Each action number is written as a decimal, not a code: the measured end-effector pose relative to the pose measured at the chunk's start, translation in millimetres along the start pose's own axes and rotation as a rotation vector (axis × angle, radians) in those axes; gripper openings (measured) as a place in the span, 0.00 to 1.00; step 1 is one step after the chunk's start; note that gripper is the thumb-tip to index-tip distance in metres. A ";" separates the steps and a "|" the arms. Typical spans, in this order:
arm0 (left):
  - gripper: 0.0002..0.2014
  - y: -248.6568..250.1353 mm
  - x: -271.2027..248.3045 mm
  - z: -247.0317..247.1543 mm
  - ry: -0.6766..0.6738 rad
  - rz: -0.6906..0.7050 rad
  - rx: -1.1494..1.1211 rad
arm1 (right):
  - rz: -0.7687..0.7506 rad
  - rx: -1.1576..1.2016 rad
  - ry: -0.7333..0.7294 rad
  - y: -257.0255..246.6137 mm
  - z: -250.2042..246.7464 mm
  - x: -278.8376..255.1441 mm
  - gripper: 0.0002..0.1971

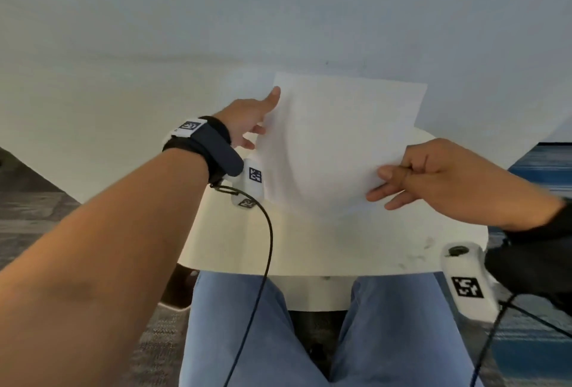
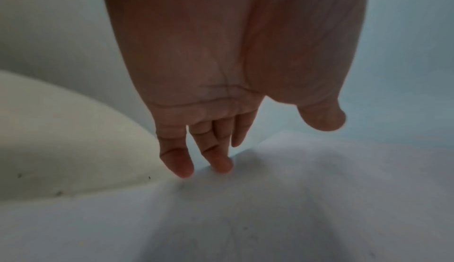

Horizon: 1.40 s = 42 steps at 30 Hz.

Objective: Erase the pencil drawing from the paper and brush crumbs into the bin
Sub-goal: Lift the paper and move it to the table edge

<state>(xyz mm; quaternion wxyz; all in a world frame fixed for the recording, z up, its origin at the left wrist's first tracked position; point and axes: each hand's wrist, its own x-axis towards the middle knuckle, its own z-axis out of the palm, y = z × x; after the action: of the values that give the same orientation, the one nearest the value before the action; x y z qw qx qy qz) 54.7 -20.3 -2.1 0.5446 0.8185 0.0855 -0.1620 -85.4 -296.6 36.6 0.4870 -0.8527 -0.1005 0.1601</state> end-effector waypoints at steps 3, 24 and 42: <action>0.11 -12.8 11.8 -6.1 -0.085 0.025 -0.112 | 0.031 -0.025 0.035 9.3 -3.1 1.8 0.14; 0.06 -28.7 -44.6 -39.2 0.167 0.443 -0.015 | 0.018 -0.274 0.440 28.0 5.2 -19.3 0.17; 0.08 -41.8 -72.5 -7.6 0.222 0.447 0.123 | 0.034 -0.319 0.418 38.8 1.1 -25.7 0.19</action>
<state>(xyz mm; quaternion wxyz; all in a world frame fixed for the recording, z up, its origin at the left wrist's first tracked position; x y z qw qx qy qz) -24.9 5.7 -9.6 0.5034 0.8613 -0.0483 0.0486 -109.1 -323.7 7.1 0.3540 -0.9348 -0.0074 -0.0292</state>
